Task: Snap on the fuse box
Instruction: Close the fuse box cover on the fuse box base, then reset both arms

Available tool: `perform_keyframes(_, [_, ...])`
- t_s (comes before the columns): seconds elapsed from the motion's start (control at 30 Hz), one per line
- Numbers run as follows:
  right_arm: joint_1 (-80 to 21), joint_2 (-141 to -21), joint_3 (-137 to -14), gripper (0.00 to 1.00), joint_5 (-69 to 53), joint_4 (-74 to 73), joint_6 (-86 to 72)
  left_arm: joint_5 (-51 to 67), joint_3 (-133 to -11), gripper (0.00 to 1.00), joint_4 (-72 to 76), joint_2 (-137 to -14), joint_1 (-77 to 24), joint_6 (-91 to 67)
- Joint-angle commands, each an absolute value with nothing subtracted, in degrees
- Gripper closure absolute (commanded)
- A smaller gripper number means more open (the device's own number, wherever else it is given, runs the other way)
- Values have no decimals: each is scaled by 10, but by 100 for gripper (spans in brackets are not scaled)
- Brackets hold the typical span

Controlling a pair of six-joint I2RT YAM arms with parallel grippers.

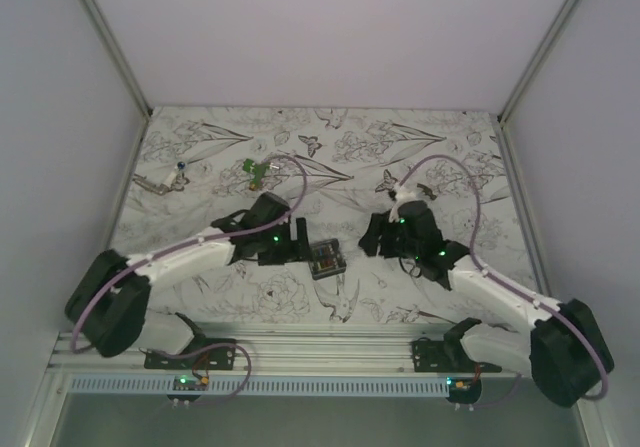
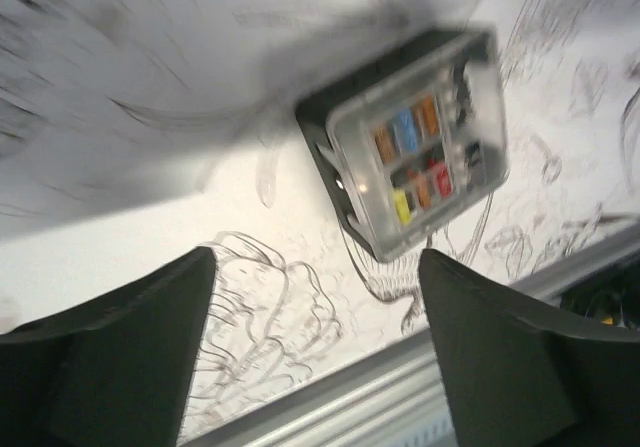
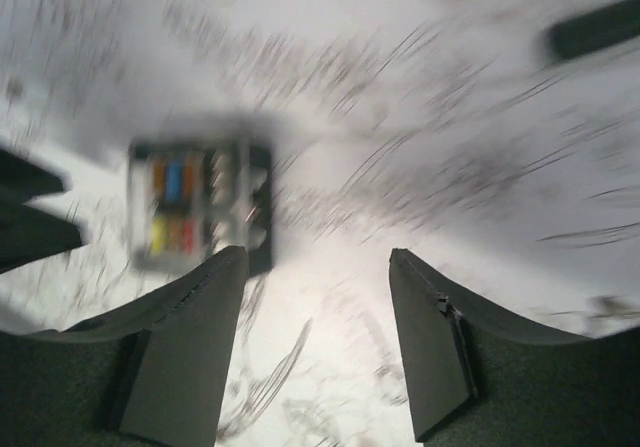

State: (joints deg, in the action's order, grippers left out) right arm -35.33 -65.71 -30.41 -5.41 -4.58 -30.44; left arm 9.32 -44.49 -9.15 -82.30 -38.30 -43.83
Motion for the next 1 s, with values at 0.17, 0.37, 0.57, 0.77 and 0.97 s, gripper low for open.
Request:
perform_keyframes(0.17, [-204,-619,-327,1,206,36,-190,-75,-403,0,-122,-659,-210,-351])
perform_keyframes(0.37, [-110,-639,-193,1,259,342,-126,-217,-348,0,-72,-589,-108,-281])
perform_keyframes(0.57, [-82,-792,-143,1,282,595,-55,-234,-243,0,143,-601,-17,-189])
perform_keyframes(0.77, [-82,-822,-108,1,189,688,-15,-178,-220,0,342,-744,-10,-100])
perform_keyframes(0.97, [-55,-864,-136,1,99,668,-14,-72,-213,0,480,-859,-9,-39])
